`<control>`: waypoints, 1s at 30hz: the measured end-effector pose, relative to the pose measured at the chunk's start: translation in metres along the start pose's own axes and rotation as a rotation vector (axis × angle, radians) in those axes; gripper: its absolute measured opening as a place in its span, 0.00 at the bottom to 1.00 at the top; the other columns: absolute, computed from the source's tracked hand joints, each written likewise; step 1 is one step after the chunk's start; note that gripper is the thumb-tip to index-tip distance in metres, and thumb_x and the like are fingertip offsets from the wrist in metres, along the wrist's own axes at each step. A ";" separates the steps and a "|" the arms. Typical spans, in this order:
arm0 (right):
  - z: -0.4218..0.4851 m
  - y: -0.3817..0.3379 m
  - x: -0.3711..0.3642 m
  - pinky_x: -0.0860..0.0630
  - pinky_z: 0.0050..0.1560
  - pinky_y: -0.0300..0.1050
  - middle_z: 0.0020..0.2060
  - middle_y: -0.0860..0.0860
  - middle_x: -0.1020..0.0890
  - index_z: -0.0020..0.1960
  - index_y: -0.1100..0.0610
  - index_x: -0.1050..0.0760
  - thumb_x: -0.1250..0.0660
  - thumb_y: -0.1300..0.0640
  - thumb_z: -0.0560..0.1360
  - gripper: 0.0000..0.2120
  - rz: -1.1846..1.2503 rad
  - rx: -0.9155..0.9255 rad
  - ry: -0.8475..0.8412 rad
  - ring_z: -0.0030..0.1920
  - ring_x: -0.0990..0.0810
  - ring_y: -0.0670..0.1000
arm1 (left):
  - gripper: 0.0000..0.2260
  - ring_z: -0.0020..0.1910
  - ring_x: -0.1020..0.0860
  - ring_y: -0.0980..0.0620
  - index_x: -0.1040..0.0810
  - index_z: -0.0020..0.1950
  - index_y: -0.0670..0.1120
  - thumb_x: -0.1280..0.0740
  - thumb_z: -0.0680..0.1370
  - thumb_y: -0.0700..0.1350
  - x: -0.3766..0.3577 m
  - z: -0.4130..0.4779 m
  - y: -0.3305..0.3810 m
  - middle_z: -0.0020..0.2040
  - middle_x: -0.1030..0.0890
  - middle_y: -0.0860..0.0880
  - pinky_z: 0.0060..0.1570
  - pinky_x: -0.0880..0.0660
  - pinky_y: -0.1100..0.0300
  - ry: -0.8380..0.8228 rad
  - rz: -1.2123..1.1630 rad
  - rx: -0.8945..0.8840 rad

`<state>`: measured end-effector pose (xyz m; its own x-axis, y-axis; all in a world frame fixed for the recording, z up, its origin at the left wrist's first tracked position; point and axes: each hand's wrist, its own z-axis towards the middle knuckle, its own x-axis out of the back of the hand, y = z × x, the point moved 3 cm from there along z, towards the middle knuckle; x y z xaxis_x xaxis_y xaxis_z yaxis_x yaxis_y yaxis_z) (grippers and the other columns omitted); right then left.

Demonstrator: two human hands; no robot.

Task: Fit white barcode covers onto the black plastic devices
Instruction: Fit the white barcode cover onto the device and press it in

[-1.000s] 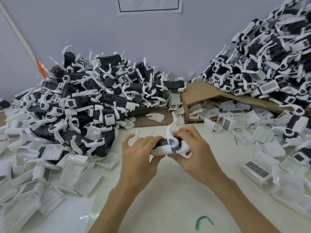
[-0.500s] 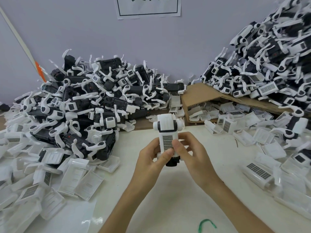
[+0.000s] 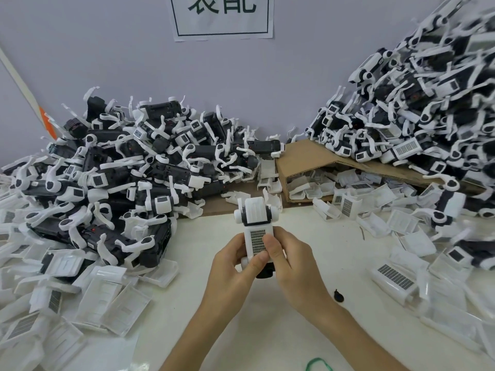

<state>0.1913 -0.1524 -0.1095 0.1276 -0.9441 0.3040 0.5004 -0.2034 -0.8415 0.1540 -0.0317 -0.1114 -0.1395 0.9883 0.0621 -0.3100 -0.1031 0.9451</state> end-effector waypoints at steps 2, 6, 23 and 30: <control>0.001 0.000 0.001 0.20 0.48 0.46 0.42 0.46 0.15 0.48 0.43 0.23 0.44 0.43 0.81 0.11 0.010 -0.015 0.004 0.46 0.16 0.46 | 0.12 0.44 0.15 0.56 0.20 0.59 0.43 0.31 0.77 0.44 -0.001 0.000 0.000 0.46 0.14 0.52 0.40 0.22 0.69 0.005 0.005 -0.008; 0.005 0.000 0.003 0.23 0.46 0.35 0.43 0.44 0.14 0.49 0.46 0.20 0.42 0.41 0.80 0.15 0.087 -0.089 -0.039 0.46 0.16 0.44 | 0.09 0.45 0.15 0.56 0.20 0.58 0.45 0.31 0.79 0.44 -0.001 -0.001 -0.003 0.47 0.14 0.51 0.40 0.22 0.67 -0.003 -0.002 0.038; 0.015 0.004 0.029 0.24 0.52 0.39 0.56 0.44 0.23 0.60 0.46 0.31 0.30 0.49 0.67 0.23 0.130 -0.151 0.050 0.55 0.22 0.43 | 0.23 0.44 0.17 0.55 0.17 0.56 0.54 0.26 0.63 0.58 0.012 0.000 -0.003 0.47 0.15 0.52 0.38 0.22 0.66 -0.041 -0.032 0.111; 0.023 -0.011 0.047 0.23 0.44 0.42 0.46 0.54 0.18 0.53 0.58 0.27 0.31 0.54 0.68 0.16 0.339 -0.431 -0.303 0.43 0.20 0.50 | 0.22 0.37 0.18 0.39 0.16 0.56 0.52 0.35 0.72 0.65 0.023 0.002 -0.005 0.52 0.15 0.40 0.38 0.22 0.54 0.007 -0.312 0.224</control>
<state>0.2111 -0.1882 -0.0755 0.4872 -0.8720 0.0486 0.0072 -0.0517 -0.9986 0.1546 -0.0082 -0.1139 -0.0771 0.9674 -0.2414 -0.1256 0.2308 0.9649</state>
